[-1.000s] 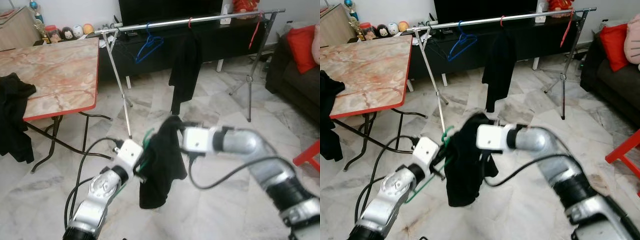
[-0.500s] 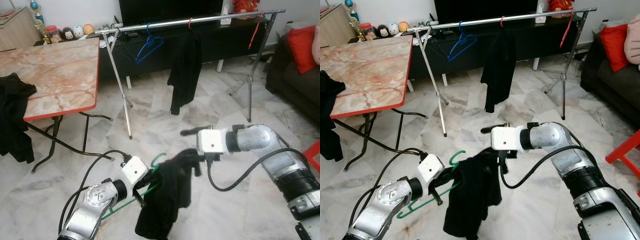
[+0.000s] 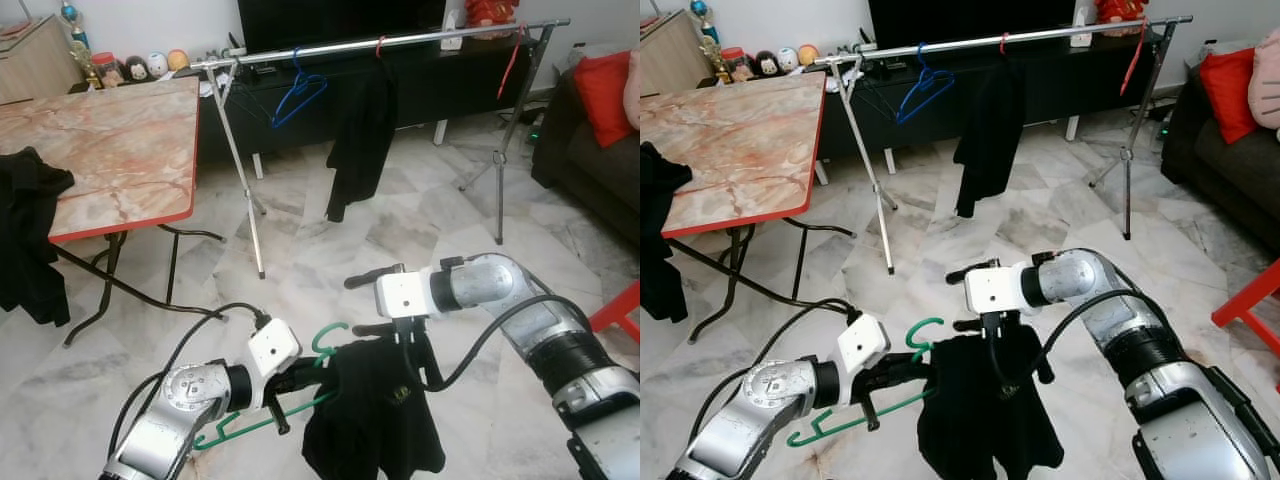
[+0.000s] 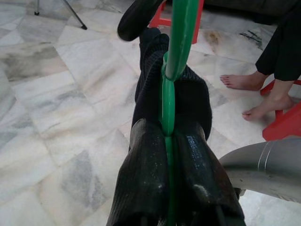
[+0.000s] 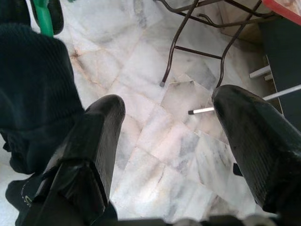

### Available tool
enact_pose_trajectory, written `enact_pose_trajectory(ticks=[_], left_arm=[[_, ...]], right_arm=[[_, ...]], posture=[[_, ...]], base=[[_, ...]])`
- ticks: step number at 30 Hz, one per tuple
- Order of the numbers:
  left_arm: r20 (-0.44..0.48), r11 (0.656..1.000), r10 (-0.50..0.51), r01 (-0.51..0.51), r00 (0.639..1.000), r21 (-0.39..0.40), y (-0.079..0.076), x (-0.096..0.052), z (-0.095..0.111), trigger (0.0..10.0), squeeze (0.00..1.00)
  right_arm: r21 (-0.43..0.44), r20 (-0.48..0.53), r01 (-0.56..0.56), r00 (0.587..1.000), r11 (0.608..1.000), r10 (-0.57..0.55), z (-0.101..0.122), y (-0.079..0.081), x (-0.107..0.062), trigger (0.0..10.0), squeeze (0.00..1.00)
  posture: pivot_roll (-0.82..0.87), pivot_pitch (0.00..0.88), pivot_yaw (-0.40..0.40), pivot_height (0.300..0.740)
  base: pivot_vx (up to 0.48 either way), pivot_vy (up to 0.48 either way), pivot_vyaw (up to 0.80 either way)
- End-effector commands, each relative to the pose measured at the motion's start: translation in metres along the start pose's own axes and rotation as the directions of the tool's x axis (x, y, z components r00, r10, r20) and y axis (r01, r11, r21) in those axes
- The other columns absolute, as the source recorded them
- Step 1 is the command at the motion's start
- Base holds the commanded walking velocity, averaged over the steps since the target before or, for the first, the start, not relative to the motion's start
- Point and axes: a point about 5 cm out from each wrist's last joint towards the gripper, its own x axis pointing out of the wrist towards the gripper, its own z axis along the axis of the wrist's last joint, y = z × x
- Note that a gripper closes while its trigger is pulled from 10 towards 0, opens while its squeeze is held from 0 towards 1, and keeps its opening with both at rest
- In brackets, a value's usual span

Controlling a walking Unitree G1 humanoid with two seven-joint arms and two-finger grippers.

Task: Hang hanger

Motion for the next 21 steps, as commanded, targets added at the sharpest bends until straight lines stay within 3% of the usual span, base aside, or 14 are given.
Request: enact_pose_trajectory(ticks=[1,11,17,21], left_arm=[[0.032,1.0,-0.016,0.016,0.999,0.003,-0.001,-0.002,0.007,10.0,0.0],[0.013,1.0,-0.022,0.022,1.0,-0.011,-0.001,-0.005,0.006,10.0,0.0],[0.01,1.0,-0.02,0.02,1.0,-0.019,0.0,-0.006,0.004,10.0,0.0],[0.005,0.999,-0.025,0.025,1.0,-0.029,0.0,-0.006,0.003,10.0,0.0]], right_arm=[[-0.028,0.024,-0.004,1.0,1.0,0.005,0.008,-0.006,-0.001,10.0,0.0],[-0.035,0.013,-0.11,0.994,0.993,0.111,-0.001,0.004,-0.007,10.0,0.0],[-0.013,0.044,-0.111,0.993,0.994,0.112,0.0,-0.002,-0.014,10.0,0.0],[0.071,0.019,-0.077,0.997,0.995,0.076,-0.006,-0.011,-0.022,10.0,0.0]], posture=[[-0.13,0.0,0.09,0.74],[-0.12,0.0,0.092,0.74],[-0.12,0.0,0.098,0.74],[-0.12,0.0,0.099,0.74]], base=[[0.0,0.0,0.0],[0.0,0.0,0.0],[0.0,0.0,0.0],[0.0,0.0,0.0]])
